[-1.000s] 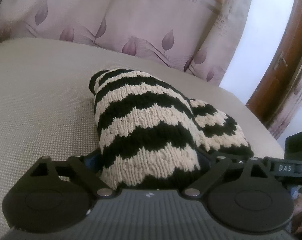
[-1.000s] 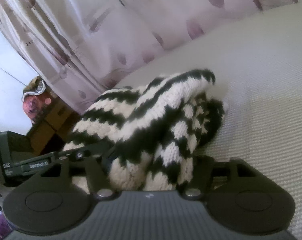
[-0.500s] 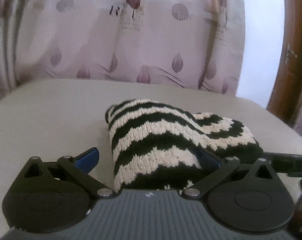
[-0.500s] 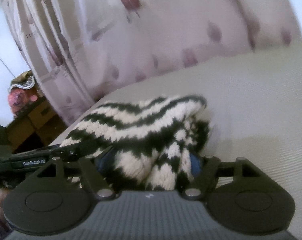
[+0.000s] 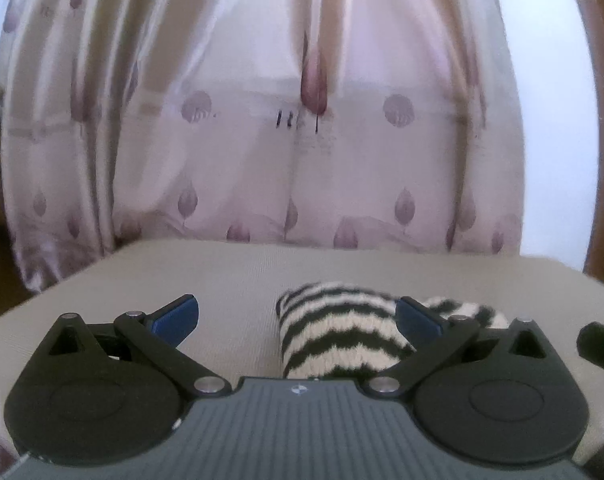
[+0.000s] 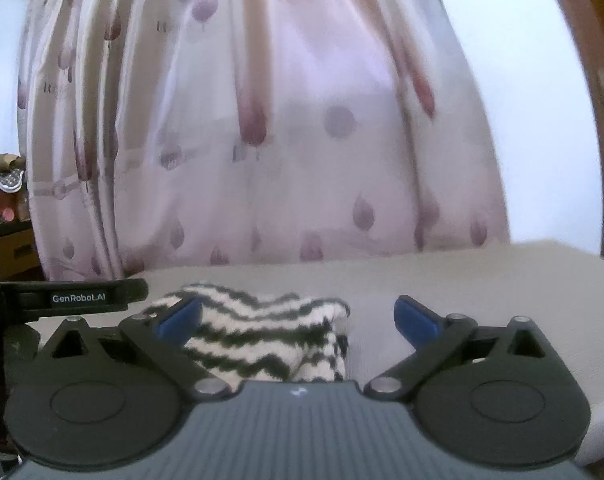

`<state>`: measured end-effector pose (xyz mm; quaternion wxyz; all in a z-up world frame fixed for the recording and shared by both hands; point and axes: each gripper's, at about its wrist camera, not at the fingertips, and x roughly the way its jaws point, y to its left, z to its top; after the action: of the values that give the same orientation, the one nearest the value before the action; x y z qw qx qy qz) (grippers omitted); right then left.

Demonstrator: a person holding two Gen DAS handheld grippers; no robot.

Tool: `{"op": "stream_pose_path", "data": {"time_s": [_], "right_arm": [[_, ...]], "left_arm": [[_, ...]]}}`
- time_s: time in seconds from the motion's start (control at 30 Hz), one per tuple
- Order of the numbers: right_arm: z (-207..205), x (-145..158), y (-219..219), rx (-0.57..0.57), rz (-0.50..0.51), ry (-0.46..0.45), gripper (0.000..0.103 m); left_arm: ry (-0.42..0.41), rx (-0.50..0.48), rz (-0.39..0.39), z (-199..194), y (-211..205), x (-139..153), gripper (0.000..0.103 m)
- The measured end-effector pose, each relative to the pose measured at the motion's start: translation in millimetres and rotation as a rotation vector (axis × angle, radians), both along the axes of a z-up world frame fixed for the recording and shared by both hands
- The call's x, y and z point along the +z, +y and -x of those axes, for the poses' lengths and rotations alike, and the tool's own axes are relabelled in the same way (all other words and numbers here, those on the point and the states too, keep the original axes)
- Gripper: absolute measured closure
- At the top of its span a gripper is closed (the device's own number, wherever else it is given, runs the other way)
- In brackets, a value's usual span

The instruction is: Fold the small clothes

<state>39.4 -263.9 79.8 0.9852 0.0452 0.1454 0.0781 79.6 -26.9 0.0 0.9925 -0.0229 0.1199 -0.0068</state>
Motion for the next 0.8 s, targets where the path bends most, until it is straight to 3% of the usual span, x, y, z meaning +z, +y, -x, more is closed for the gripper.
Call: {"op": "stream_pose_path", "data": {"time_s": [0.23,0.37,0.53,0.8], "right_arm": [[14,14,5,0.008,-0.020,-0.013,0.000],[19,16,8,0.018,-0.012,-0.017,0.000],[24,16,11,0.025,0.000,-0.017,0.000],[23,13,13,0.028,0.007,0.010,0.000]], "left_arm": [[-0.105,0.015,0.047,27,9,23,0.000],[-0.133,0.033,0.010,34,5,31,0.000],[-0.128,0.009,-0.024,36,-1,32,0.000],[-0.095,-0.010,0.005,34,1,29,0.000]]}}
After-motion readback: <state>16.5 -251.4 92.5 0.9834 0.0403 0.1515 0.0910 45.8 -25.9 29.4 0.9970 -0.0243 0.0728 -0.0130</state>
